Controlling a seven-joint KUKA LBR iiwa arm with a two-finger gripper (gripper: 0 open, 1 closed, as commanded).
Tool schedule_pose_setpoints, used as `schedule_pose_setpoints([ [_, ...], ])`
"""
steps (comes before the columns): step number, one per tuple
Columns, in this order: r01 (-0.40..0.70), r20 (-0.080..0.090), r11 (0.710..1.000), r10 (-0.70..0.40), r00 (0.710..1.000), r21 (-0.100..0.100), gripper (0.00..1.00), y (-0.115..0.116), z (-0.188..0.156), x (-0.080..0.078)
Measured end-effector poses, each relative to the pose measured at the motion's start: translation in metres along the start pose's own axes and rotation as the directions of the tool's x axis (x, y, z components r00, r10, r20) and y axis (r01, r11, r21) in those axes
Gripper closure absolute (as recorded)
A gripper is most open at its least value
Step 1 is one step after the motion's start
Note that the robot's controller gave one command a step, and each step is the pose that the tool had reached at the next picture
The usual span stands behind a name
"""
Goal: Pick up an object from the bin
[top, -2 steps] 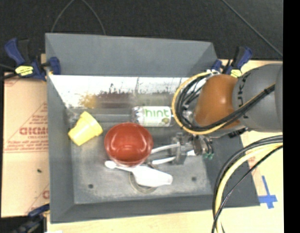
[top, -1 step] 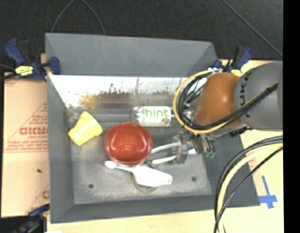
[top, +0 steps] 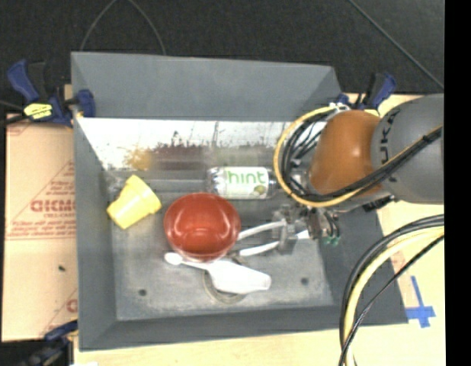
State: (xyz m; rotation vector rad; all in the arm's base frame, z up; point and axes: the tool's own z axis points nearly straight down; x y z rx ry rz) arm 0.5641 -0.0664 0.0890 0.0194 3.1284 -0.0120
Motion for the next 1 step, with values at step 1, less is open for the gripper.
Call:
schedule_pose_setpoints([
  [1, 0.0, 0.003, 1.0, 0.0, 1.0, 0.001, 1.0, -0.0002, -0.007, -0.0005],
])
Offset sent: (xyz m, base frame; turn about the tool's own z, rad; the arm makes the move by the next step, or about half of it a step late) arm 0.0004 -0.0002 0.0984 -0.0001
